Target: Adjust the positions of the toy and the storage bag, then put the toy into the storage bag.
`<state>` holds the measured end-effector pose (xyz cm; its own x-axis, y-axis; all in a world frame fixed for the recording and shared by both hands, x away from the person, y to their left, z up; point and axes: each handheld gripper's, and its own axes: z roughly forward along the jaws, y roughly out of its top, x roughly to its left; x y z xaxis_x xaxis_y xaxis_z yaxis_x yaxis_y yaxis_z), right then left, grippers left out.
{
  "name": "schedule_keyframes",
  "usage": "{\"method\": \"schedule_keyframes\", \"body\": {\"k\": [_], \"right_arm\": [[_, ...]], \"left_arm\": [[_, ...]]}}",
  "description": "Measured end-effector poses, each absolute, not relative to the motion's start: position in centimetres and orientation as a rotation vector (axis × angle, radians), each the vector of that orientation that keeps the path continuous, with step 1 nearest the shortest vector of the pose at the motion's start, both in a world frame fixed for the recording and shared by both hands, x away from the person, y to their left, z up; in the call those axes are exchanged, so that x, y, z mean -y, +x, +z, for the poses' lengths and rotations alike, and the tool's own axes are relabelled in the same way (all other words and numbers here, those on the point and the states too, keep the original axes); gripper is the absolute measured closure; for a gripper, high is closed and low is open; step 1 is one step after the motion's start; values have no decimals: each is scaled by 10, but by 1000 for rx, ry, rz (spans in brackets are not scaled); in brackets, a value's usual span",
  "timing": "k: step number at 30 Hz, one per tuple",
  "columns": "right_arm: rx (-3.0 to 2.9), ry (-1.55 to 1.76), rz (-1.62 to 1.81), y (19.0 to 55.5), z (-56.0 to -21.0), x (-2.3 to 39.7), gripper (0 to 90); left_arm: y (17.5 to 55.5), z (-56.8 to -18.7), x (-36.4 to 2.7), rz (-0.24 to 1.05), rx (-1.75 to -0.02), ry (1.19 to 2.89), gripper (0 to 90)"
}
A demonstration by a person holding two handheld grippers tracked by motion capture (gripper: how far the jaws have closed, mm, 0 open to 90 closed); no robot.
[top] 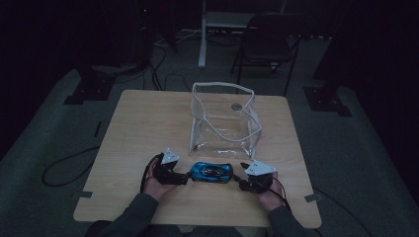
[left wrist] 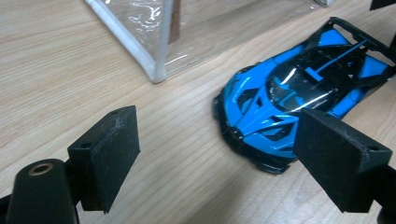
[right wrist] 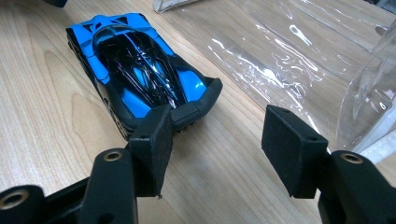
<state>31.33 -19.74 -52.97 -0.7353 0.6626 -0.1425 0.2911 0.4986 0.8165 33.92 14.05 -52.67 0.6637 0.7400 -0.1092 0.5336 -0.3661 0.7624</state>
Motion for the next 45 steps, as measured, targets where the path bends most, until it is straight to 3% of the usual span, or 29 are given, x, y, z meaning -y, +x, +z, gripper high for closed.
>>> {"method": "schedule_keyframes", "body": {"k": [35,38,45], "right_arm": [[-2365,838,1171,323,-529,176,433],[-2384,847,1167,325,-530,173,486],[-2386,880,1193,325,-531,175,489]], "left_arm": [[354,-535,-119,252,-951,2091,149],[353,-536,-118,250,-953,2089,150],[354,-536,-119,232,-951,2091,150]]}}
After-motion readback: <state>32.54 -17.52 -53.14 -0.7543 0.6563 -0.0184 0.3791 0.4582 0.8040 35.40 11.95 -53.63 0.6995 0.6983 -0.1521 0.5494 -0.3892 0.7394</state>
